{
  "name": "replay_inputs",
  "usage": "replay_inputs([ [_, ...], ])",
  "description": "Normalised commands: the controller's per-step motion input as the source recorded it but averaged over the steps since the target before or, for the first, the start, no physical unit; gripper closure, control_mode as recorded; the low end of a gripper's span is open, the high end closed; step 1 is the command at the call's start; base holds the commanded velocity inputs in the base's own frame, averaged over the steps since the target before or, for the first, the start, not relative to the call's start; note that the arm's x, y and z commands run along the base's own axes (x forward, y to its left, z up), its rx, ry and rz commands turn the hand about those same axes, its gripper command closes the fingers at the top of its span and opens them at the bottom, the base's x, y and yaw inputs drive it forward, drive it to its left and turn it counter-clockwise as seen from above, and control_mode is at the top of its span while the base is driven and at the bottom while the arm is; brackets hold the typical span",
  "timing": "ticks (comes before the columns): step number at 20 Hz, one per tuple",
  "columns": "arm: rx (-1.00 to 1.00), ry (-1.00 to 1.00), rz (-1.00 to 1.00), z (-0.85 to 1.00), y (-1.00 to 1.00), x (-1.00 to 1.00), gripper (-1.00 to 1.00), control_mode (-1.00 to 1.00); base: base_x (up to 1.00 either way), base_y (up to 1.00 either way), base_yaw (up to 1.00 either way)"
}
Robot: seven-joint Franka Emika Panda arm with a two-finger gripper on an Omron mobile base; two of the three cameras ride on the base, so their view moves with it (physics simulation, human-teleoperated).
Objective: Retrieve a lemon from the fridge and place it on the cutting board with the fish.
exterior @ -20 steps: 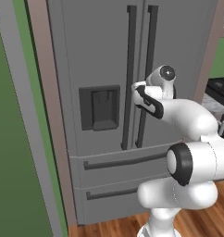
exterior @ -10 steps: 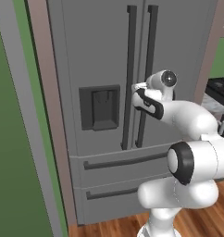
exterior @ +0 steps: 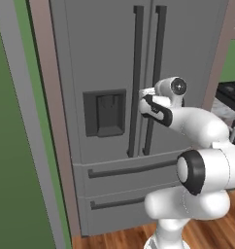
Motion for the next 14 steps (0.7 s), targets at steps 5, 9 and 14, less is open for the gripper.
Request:
replay_inputs([
  [5, 0.00, 0.00, -0.03, 0.38, -0.74, -0.88, 1.00, -1.00, 0.00, 0.00, 0.00],
  [9, 0.01, 0.04, -0.01, 0.45, -0.98, -1.00, 1.00, -1.00, 0.00, 0.00, 0.00],
  [14, 0.05, 0.18, 0.00, 0.44, -1.00, -1.00, 1.00, -1.00, 0.00, 0.00, 0.00],
])
